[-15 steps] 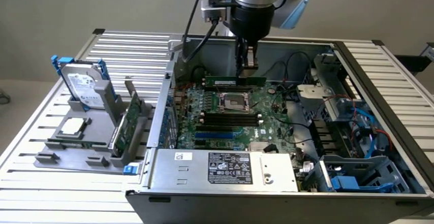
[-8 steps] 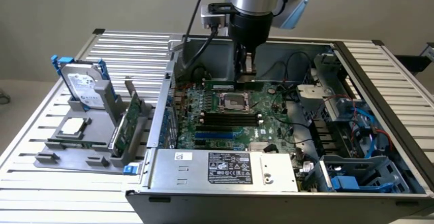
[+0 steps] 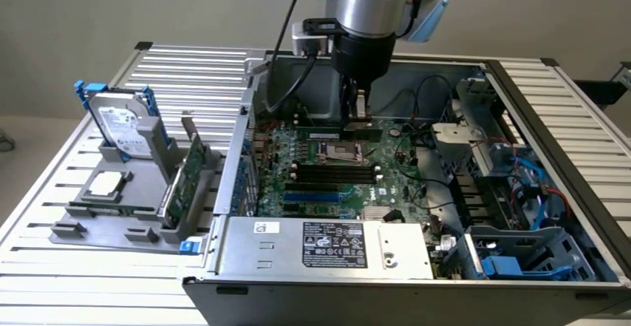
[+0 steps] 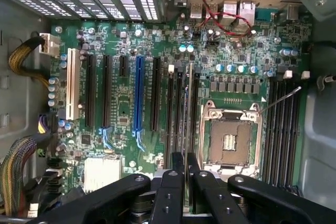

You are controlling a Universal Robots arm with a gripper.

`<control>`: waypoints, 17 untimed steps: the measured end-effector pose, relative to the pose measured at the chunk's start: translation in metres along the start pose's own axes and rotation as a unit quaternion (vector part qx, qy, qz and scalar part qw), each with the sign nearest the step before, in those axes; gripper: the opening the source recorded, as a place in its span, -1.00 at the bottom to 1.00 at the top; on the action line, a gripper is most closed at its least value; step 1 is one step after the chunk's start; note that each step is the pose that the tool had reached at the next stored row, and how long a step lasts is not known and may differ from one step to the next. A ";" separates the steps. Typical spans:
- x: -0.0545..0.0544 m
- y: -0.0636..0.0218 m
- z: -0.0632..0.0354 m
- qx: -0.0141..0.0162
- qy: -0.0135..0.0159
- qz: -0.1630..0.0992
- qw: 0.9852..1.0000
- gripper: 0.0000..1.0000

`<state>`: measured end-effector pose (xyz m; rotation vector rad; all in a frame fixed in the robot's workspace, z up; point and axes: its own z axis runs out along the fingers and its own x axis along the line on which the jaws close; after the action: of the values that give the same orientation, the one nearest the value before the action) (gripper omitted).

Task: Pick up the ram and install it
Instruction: 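Insert the ram into the slot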

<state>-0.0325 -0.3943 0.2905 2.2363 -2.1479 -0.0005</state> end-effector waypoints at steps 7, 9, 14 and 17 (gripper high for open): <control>0.004 -0.0013 0.0128 0.000 0.000 0.000 1.000 -0.72; 0.005 -0.0019 0.0164 -0.001 0.000 0.000 1.000 -0.72; 0.006 -0.0042 0.0255 -0.001 0.000 0.000 1.000 -0.72; 0.008 -0.0054 0.0309 -0.002 0.000 0.000 1.000 -0.72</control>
<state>-0.0277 -0.4025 0.2597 2.2340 -2.1455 -0.0055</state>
